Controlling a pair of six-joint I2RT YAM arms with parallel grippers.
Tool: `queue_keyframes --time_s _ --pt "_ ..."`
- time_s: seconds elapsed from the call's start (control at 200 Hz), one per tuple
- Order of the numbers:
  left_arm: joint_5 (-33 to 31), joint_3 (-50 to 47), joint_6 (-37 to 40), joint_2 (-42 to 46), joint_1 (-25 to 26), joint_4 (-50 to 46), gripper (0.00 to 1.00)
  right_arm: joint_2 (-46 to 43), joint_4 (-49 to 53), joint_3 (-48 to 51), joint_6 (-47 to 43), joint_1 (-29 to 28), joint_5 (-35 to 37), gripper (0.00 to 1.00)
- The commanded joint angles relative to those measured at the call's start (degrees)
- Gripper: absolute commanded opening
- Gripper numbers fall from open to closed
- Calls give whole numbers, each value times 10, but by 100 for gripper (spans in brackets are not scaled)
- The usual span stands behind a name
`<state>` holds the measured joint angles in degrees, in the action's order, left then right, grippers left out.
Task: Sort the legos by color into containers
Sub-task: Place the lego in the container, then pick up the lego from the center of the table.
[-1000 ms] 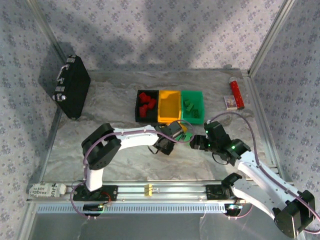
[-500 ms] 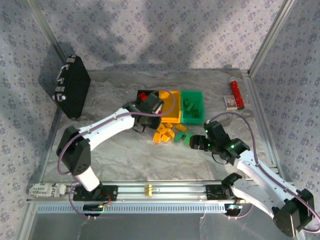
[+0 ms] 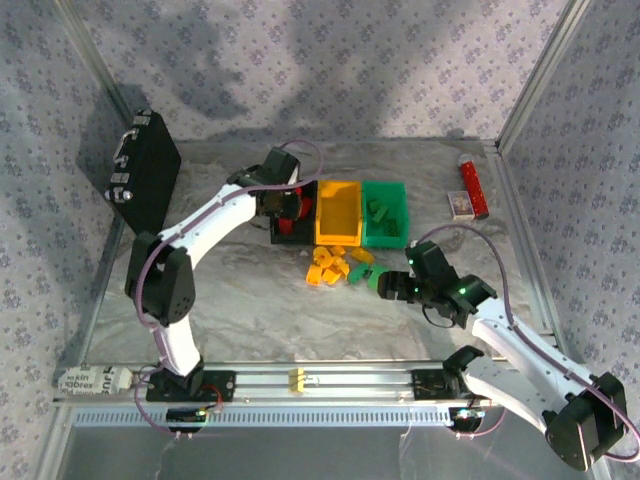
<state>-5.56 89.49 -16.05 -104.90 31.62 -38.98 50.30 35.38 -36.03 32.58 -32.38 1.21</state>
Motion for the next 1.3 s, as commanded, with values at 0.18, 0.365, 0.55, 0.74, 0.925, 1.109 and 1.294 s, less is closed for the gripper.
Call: queue_keyframes --time_s 0.18,0.365,0.55,0.74,0.925,1.109,1.294 --pt "9 -66 -17 46 1 59 83 -7 7 6 6 0 2 83" --pt "11 -213 -32 160 37 124 83 21 -7 3 4 0 -3 83" --pt "-33 -327 -46 258 101 140 83 54 -7 -19 1 0 4 83" --pt "-61 -428 -101 336 155 142 82 105 -7 -56 -22 -2 -7 80" --pt "-73 -508 -161 397 195 154 80 167 -7 -91 -36 -15 -15 73" --pt "-92 -558 -200 440 220 156 79 233 -3 -151 -23 -51 6 62" --pt "-103 -590 -227 481 232 147 78 328 28 -220 58 -80 55 57"
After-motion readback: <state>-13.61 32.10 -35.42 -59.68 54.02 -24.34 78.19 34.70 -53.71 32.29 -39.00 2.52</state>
